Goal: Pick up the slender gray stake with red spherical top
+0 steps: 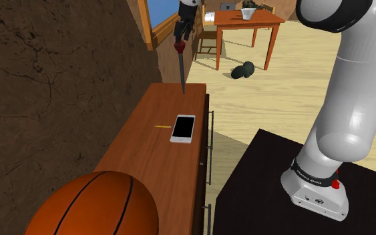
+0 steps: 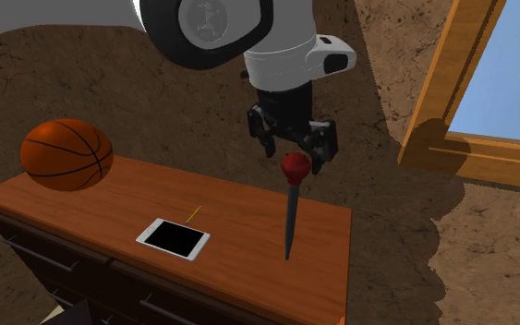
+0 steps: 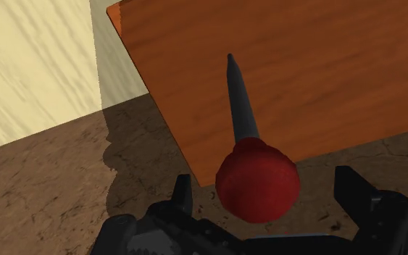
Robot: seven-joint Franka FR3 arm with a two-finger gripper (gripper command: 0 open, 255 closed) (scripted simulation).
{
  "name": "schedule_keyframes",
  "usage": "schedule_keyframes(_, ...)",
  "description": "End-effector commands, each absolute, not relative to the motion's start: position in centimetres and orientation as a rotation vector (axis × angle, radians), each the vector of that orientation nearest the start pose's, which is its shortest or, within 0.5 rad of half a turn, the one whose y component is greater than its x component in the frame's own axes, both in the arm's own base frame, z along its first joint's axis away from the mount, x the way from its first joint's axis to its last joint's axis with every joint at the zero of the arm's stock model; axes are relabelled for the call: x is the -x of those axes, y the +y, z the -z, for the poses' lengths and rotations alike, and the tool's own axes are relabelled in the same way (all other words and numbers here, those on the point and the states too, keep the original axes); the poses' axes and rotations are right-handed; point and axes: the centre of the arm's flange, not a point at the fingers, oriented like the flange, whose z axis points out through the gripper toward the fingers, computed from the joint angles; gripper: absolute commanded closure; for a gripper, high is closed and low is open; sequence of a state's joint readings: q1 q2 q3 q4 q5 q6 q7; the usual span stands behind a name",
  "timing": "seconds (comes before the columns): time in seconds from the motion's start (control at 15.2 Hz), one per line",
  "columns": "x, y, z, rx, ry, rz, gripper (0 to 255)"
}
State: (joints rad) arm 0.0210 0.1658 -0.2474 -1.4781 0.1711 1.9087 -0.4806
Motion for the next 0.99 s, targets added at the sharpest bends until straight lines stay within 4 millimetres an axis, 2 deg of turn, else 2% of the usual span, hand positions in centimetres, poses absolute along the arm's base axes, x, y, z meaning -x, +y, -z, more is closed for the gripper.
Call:
schedule_keyframes(0.0, -62.4, -11.8, -59.5, 3.06, -0.351, 0.462, 0)
schedule_keyframes(0.13, -62.4, -11.8, -59.5, 3.06, -0.351, 0.462, 0)
schedule_keyframes(0.2, -62.4, -11.8, -59.5, 3.06, -0.351, 0.462, 255)
schedule_keyframes(0.79, -62.4, -11.8, -59.5, 3.06, -0.351, 0.462, 255)
schedule_keyframes(0.92, -62.4, -11.8, -60.6, 3.06, -0.351, 0.462, 255)
